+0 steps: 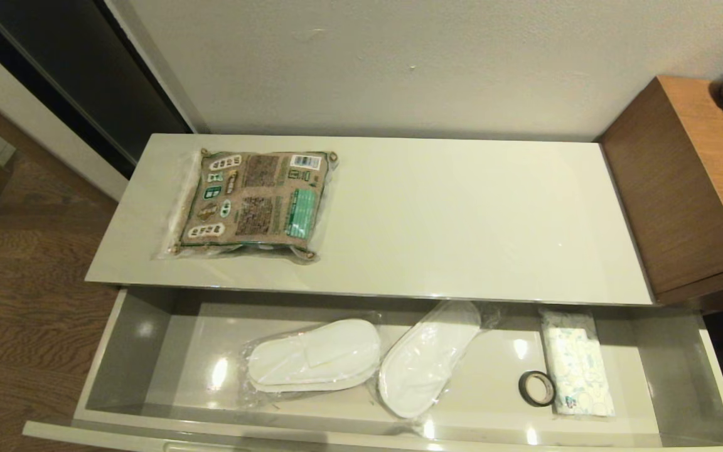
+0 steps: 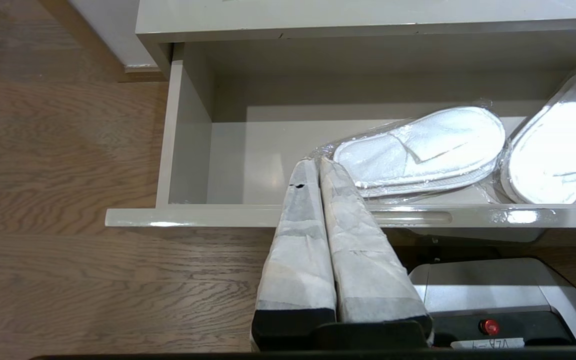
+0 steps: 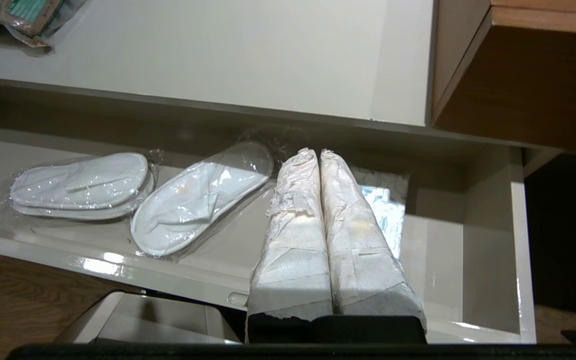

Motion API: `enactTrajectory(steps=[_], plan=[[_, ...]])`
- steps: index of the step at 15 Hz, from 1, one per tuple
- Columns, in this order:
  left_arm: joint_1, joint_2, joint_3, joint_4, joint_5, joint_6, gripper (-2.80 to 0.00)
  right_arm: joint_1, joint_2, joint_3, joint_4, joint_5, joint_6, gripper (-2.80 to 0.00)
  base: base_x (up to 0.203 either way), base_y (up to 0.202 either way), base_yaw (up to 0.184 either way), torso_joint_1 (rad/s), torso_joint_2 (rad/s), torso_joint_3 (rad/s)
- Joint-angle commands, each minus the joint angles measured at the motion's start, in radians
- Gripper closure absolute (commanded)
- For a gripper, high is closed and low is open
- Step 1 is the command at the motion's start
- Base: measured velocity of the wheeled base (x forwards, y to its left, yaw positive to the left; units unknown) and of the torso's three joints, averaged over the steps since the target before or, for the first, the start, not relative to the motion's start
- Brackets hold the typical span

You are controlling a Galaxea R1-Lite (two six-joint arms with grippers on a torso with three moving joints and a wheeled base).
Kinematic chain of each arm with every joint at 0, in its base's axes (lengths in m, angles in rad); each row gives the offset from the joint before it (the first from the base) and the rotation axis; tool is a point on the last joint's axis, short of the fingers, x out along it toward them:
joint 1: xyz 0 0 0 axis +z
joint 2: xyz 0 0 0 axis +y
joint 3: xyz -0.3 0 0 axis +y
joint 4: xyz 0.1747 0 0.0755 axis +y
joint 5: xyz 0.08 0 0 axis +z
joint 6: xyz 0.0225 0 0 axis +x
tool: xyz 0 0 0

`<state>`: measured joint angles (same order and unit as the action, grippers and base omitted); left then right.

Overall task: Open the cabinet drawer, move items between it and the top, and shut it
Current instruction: Pick up the solid drinks on the table

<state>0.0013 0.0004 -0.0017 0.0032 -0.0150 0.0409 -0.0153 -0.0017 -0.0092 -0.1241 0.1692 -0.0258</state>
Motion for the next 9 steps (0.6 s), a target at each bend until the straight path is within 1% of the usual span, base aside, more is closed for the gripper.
enactTrajectory(steps=[1, 2, 3, 4, 5, 7, 9], plan=[[0.000, 0.001, 0.000, 0.000, 0.000, 0.001, 0.00, 0.000, 0.002, 0.005, 0.001, -0.012, 0.003, 0.00, 0.000, 0.000, 0.000, 0.000, 0.00, 0.000], [0.000, 0.001, 0.000, 0.000, 0.000, 0.001, 0.00, 0.000, 0.002, 0.006, 0.001, -0.028, 0.003, 0.00, 0.000, 0.000, 0.000, 0.000, 0.00, 0.000], [0.000, 0.001, 0.000, 0.000, 0.000, 0.001, 0.00, 0.000, 0.002, 0.008, 0.002, -0.068, -0.001, 0.00, 0.000, 0.000, 0.000, 0.000, 0.00, 0.000], [-0.001, 0.001, 0.000, 0.000, 0.000, 0.001, 0.00, 0.000, 0.002, 0.009, 0.019, -0.135, -0.009, 0.00, 0.000, 0.000, 0.000, 0.000, 0.00, 0.000], [0.000, 0.001, 0.000, 0.000, 0.000, 0.001, 0.00, 0.000, 0.002, 0.009, 0.043, -0.163, -0.016, 0.00, 0.000, 0.000, 0.000, 0.000, 0.00, 0.000], [0.000, 0.001, 0.000, 0.000, 0.000, 0.001, 0.00, 0.000, 0.002, 0.009, 0.136, -0.154, -0.026, 0.00, 0.000, 0.000, 0.000, 0.000, 0.00, 0.000], [0.000, 0.001, 0.000, 0.000, 0.000, 0.001, 0.00, 0.000, 0.002, 0.009, 0.133, -0.152, -0.034, 0.00, 0.000, 0.000, 0.000, 0.000, 0.00, 0.000]])
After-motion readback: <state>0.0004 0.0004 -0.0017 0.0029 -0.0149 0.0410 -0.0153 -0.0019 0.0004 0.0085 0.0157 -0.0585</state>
